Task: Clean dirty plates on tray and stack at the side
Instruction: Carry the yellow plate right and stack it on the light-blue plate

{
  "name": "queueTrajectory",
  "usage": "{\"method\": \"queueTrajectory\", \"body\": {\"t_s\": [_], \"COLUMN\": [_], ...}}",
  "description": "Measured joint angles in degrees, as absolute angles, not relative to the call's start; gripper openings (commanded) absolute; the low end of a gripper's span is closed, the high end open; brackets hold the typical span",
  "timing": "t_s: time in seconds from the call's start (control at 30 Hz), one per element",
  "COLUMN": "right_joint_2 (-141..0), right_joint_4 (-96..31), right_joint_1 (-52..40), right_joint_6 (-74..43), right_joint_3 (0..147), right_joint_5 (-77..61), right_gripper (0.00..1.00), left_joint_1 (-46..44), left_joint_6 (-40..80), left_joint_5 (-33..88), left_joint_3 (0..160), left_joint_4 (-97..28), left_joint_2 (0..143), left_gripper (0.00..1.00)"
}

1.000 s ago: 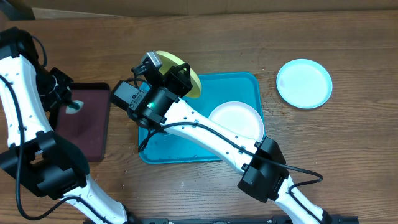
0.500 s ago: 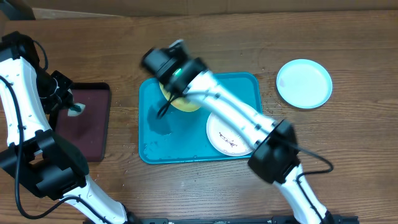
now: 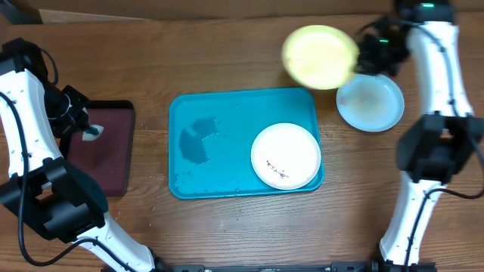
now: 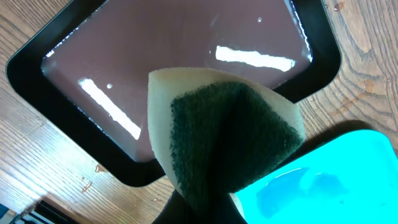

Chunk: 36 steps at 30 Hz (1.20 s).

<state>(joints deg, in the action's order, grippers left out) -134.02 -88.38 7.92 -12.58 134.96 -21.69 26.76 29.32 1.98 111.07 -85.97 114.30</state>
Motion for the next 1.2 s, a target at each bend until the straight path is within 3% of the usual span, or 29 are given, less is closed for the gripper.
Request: {"method": "queueTrajectory", "body": {"t_s": [0.4, 1.0, 1.2], "right_joint_2": [-134.02, -134.02, -134.02], "right_joint_4": [-92.90, -88.86, -89.78], "right_joint_1": [18.81, 19.79, 19.77], "right_joint_6": [-11.92, -11.94, -11.94], "right_joint_3": [130.34, 123.20, 123.20], "right_joint_5": [-12.14, -10.04, -10.04], "right_gripper": [0.04, 0.04, 0.25], "left_joint_1": [26.76, 26.76, 26.76], "left_joint_6": [29.26, 28.49, 28.49], "left_joint_5": [1.98, 2.35, 2.44], "left_joint_3": [111.07, 111.07, 111.07], "left_joint_4": [-85.65, -85.62, -85.62], "left_joint_2": [114.30, 114.30, 114.30], "left_gripper": [0.04, 0.04, 0.04]}}
